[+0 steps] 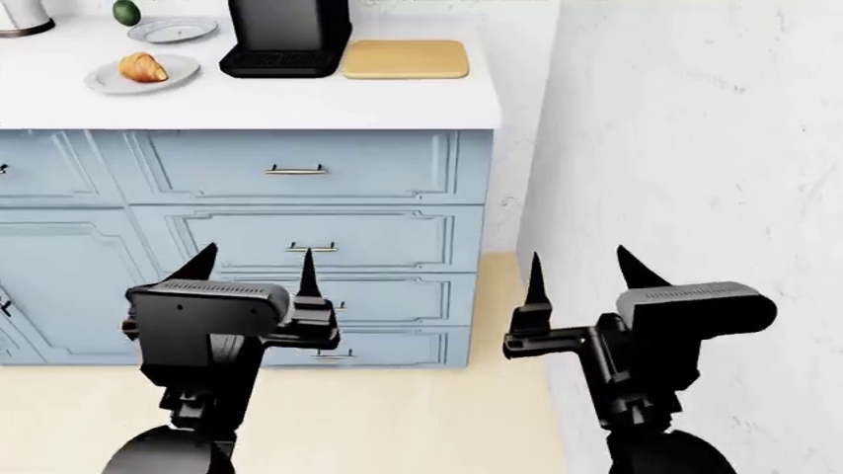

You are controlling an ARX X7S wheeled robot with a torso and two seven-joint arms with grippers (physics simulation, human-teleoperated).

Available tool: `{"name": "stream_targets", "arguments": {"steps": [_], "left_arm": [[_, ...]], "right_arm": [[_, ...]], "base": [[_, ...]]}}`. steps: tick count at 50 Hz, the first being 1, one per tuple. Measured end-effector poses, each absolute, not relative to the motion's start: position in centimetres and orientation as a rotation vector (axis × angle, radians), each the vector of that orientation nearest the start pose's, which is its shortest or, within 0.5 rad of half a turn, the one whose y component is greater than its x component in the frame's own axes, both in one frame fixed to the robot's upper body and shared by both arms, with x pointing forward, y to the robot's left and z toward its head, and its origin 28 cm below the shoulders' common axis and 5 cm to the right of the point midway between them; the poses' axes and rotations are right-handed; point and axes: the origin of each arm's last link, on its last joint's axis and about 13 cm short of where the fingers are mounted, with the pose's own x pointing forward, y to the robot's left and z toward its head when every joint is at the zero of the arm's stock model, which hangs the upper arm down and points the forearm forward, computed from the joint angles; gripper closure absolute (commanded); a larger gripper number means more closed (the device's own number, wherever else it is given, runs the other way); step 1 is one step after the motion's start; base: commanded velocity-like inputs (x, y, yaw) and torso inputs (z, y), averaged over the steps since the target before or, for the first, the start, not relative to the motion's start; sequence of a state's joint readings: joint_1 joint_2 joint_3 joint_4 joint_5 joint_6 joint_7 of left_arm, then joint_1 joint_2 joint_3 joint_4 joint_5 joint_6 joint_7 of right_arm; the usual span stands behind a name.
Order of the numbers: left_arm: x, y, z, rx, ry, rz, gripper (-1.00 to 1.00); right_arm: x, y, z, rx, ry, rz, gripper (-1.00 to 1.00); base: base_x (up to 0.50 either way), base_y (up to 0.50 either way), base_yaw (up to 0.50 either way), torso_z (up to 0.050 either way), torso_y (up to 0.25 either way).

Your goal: From the different types of pastries on the counter, select a croissant and place it on the cutting board. Then retrieve a jar of jam from the cabinet and place it alongside the croissant on the cutting board.

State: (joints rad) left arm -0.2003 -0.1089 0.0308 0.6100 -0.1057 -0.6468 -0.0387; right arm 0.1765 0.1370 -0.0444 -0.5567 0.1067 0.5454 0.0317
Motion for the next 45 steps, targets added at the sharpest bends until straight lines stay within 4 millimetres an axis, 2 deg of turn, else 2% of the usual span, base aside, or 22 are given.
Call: {"name": "stream_targets", "arguments": {"steps": [10, 14, 19, 27, 36, 45], "left_arm": [[21.7, 22.8, 18.8, 0.035, -0.224, -0.042, -1.00], [21.2, 23.2, 20.3, 0.040, -0.247, -0.038, -1.00], [20.6, 23.7, 21.6, 0.045, -0.272, -0.024, -1.00], [19.8, 24.2, 22.8, 0.050, -0.298, -0.010, -1.00], [19.2, 24.6, 23.4, 0.067, -0.310, -0.002, -1.00], [19.0, 24.7, 23.5, 0.079, -0.312, 0.001, -1.00]], "right_arm": [[22.5, -10.9, 18.7, -0.082, -0.291, 0.123, -1.00], [22.2, -11.0, 20.5, -0.088, -0.329, 0.136, -1.00], [21.7, -11.0, 22.2, -0.091, -0.370, 0.161, -1.00], [21.0, -10.8, 24.0, -0.101, -0.419, 0.193, -1.00], [20.6, -10.7, 25.3, -0.108, -0.446, 0.217, -1.00], [20.7, -10.4, 25.4, -0.122, -0.438, 0.270, -1.00]], "base": [[0.50, 0.08, 0.00, 0.000, 0.000], [0.37, 0.45, 0.00, 0.000, 0.000], [0.10, 0.00, 0.50, 0.000, 0.000], [0.08, 0.00, 0.50, 0.000, 0.000], [0.19, 0.46, 0.00, 0.000, 0.000], [0.35, 0.37, 0.00, 0.000, 0.000]]}}
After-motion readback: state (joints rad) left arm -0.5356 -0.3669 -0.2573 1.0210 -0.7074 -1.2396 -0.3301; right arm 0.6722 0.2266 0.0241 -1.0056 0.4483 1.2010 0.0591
